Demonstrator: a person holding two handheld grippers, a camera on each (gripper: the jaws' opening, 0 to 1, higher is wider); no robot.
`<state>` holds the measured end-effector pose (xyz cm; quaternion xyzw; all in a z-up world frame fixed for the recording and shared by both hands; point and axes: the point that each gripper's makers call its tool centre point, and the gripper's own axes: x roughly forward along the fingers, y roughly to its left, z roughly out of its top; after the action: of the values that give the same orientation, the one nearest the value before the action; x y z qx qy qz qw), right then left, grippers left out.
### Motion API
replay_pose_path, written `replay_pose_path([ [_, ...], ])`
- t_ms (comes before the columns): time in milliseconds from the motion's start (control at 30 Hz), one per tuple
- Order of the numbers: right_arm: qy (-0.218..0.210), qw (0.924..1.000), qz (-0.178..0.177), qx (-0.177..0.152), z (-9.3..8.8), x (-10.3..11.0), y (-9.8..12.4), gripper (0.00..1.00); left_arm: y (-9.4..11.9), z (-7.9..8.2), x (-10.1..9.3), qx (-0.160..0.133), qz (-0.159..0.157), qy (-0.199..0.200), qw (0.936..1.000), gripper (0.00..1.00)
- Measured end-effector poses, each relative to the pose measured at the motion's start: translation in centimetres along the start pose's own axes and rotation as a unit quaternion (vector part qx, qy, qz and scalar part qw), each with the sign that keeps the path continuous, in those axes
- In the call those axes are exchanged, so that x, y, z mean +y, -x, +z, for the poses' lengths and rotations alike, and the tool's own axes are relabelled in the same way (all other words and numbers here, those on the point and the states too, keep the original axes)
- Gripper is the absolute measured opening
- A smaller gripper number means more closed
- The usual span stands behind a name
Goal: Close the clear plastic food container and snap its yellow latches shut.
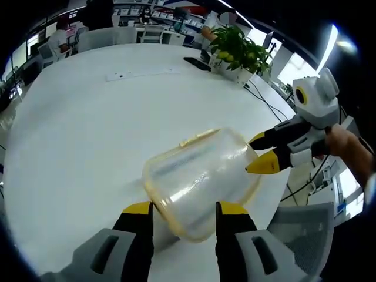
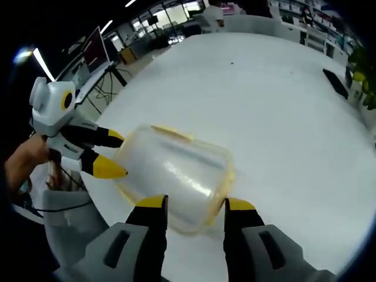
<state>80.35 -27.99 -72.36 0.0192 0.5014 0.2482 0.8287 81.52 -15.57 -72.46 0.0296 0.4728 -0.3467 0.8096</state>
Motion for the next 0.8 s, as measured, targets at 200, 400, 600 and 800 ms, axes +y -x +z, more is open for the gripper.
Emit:
replay_pose_path([
  [200,-0.001,1.0,-0.001,0.0,-0.3,0.8,-0.1,0.34,0.6,-0.7,0.3,0.0,0.0,0.001,1.0,0.35],
  [400,0.001,1.0,0.0,0.001,-0.6,1.9,-0.2,0.34,1.2,-1.3,0.6,0.002,-0.001,0.002,1.0,0.35],
  [600,0.001,1.0,0.0,0.002,-0.9,2.8,-0.3,0.34,1.9,-2.0,1.0,0.004,0.0,0.002,1.0,0.35],
  [800,0.004,1.0,0.003,-0.002,-1.2,3.8,-0.4,0.34,2.6,-2.9,1.2,0.005,0.001,0.004,1.0,0.36],
])
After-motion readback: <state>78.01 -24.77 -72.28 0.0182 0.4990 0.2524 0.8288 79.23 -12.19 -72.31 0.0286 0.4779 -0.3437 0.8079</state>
